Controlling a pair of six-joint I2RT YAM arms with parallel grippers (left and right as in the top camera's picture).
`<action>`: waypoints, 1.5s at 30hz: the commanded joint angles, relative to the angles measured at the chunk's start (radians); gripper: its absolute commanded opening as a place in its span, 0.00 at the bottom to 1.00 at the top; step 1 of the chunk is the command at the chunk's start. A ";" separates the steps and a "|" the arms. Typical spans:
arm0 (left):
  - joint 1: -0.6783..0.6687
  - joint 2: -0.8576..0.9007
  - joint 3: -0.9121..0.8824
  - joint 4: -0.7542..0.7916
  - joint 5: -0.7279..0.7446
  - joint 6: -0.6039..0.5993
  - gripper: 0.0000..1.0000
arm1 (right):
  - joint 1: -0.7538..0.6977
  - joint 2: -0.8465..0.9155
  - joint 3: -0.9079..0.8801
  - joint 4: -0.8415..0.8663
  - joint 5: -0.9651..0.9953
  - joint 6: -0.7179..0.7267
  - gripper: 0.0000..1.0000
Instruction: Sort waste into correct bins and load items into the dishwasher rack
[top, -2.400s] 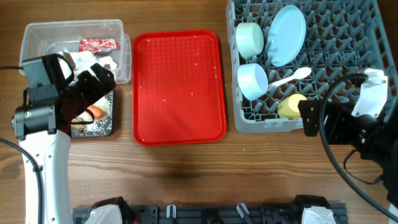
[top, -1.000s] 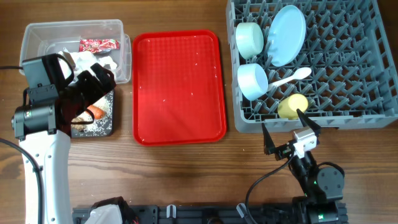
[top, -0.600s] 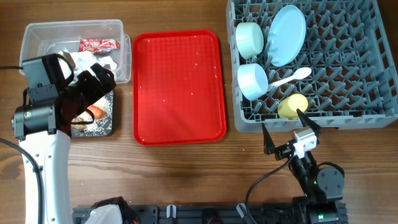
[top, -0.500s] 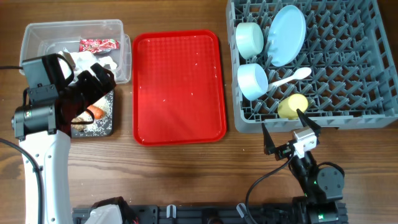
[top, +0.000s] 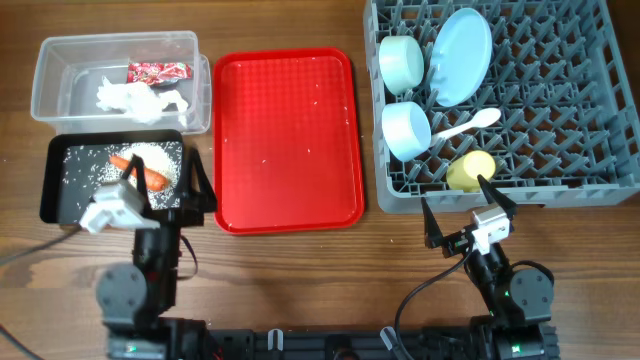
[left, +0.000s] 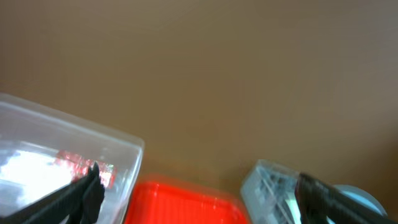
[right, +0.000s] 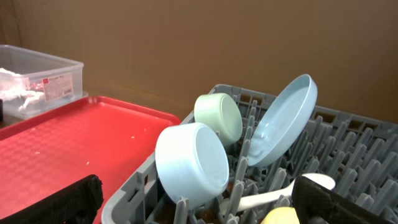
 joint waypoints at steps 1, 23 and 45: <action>0.011 -0.105 -0.200 0.096 -0.014 0.015 1.00 | 0.003 -0.009 -0.002 0.005 0.006 -0.013 1.00; 0.029 -0.296 -0.283 -0.216 -0.042 0.015 1.00 | 0.003 -0.009 -0.002 0.005 0.006 -0.013 1.00; 0.029 -0.296 -0.283 -0.216 -0.042 0.014 1.00 | 0.003 -0.009 -0.002 0.005 0.006 -0.013 1.00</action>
